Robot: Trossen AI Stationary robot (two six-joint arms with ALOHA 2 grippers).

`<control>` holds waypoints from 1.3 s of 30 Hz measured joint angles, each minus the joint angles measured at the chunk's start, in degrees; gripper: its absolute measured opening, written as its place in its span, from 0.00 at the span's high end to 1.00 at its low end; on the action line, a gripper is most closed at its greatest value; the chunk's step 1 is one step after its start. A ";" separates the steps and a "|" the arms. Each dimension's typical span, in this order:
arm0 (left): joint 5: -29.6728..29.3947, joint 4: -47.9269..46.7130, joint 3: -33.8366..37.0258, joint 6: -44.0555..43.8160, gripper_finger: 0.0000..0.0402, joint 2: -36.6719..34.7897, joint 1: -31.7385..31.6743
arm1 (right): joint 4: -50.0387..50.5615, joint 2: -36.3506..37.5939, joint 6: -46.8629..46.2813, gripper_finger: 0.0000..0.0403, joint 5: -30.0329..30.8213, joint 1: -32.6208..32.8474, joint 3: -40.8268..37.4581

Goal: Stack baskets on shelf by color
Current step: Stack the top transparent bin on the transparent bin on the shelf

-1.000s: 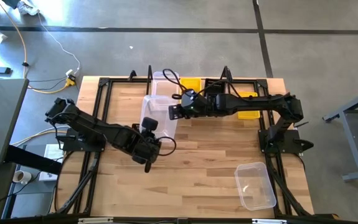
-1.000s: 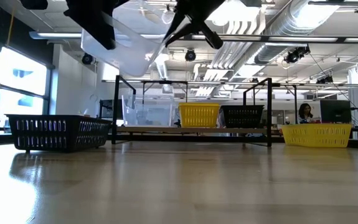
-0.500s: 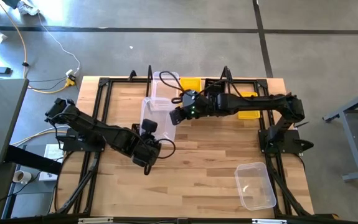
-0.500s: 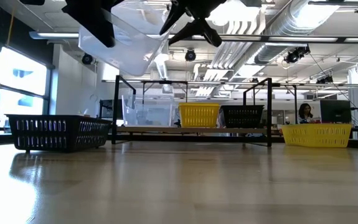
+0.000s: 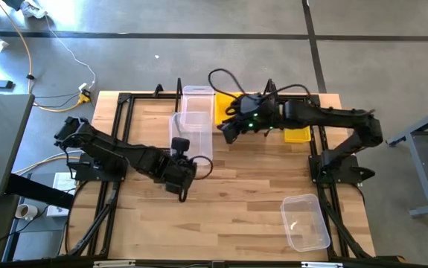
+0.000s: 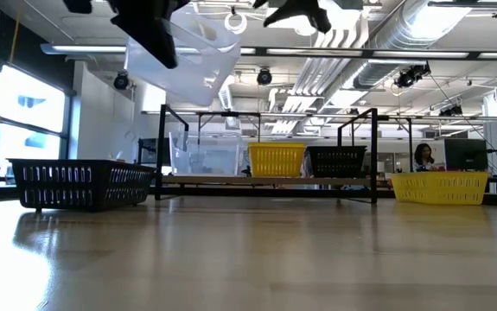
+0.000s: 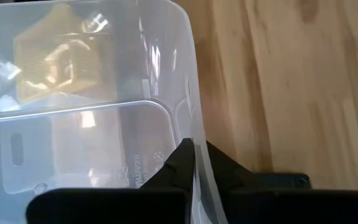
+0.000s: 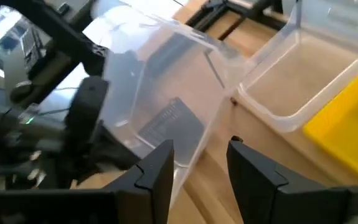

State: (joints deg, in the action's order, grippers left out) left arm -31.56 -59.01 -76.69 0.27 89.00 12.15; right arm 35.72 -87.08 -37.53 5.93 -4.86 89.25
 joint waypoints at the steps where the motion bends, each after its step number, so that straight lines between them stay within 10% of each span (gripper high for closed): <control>1: 0.07 0.69 0.03 0.62 1.00 -0.25 -0.72 | 0.18 0.70 1.00 0.67 0.08 0.00 0.00; 39: 53.02 23.33 7.70 32.82 1.00 -10.47 -45.85 | 1.34 10.48 12.14 0.67 5.81 -7.40 0.00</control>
State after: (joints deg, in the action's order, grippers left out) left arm 21.46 -35.68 -68.98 33.09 78.53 -33.69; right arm 37.06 -76.60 -25.40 11.74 -12.26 89.25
